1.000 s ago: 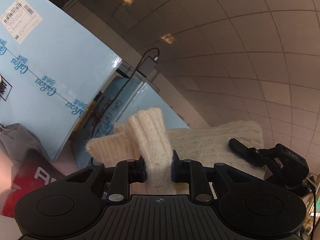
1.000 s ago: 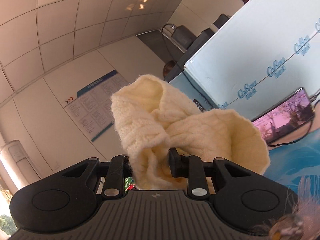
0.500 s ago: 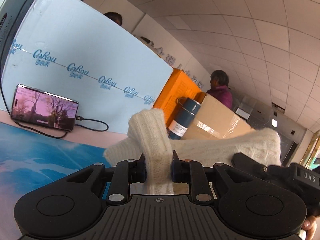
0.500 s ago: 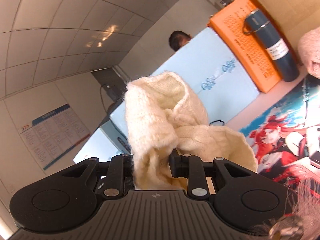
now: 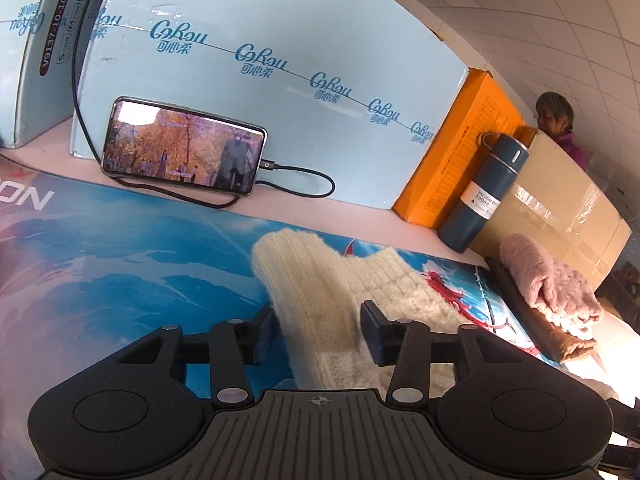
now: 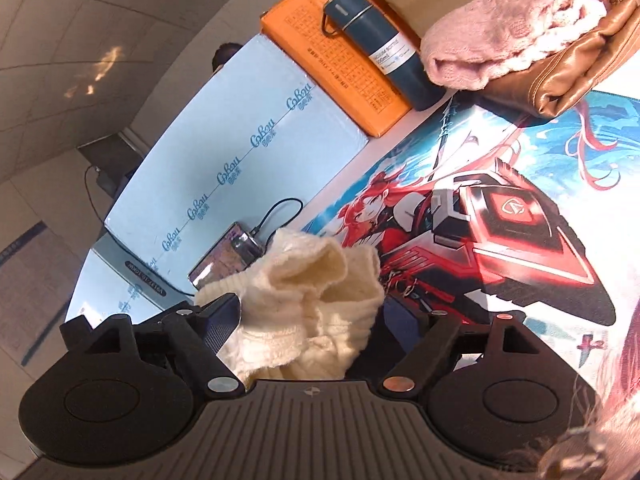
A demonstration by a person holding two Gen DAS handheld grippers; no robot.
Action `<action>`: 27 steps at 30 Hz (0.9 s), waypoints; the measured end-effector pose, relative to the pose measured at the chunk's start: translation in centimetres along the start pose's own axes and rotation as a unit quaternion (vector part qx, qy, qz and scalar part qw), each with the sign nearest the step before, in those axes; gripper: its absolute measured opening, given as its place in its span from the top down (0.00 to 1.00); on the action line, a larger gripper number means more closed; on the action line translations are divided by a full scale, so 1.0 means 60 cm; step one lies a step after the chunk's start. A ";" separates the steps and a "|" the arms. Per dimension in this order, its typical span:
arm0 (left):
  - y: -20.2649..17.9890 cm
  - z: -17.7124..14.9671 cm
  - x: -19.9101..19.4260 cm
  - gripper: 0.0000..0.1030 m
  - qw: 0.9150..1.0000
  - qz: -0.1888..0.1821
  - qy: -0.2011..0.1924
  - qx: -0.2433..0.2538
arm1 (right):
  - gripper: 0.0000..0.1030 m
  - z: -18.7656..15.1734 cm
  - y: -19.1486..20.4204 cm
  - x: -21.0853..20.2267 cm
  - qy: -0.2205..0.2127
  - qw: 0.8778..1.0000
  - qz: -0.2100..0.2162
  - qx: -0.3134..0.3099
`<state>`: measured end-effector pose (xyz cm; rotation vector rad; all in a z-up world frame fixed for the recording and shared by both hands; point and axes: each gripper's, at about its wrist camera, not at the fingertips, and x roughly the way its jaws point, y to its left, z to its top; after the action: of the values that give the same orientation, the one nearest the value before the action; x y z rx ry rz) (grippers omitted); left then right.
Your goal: Fold clothes
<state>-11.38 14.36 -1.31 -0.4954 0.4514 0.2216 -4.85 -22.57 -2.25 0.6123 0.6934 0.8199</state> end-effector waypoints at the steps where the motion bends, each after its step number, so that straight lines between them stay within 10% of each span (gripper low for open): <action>1: -0.002 -0.001 -0.015 0.29 1.000 -0.004 -0.007 -0.001 | 0.24 0.003 -0.002 0.002 -0.005 1.000 0.000 0.007; 6: -0.001 -0.012 -0.084 0.19 0.998 -0.047 -0.037 -0.012 | 0.35 0.015 0.007 0.032 -0.008 1.000 0.000 0.008; 8: 0.004 -0.018 -0.100 0.19 0.997 -0.062 -0.041 -0.022 | 0.69 0.014 0.023 0.038 -0.017 1.000 0.008 -0.013; 11: 0.015 -0.024 -0.120 0.18 0.994 -0.088 -0.046 -0.037 | 0.85 0.009 0.058 0.040 -0.037 0.997 0.034 -0.059; 17: 0.032 -0.016 -0.145 0.17 0.985 -0.145 -0.057 -0.074 | 0.88 -0.031 0.146 0.030 -0.028 0.970 0.175 -0.166; 27: 0.044 -0.018 -0.132 0.19 0.982 -0.178 0.004 -0.062 | 0.90 -0.124 0.202 0.087 0.160 0.927 0.260 -0.219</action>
<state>-19.55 15.31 0.47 -0.6899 0.3507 -0.0983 -13.19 -10.15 0.16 0.2488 0.6164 1.5477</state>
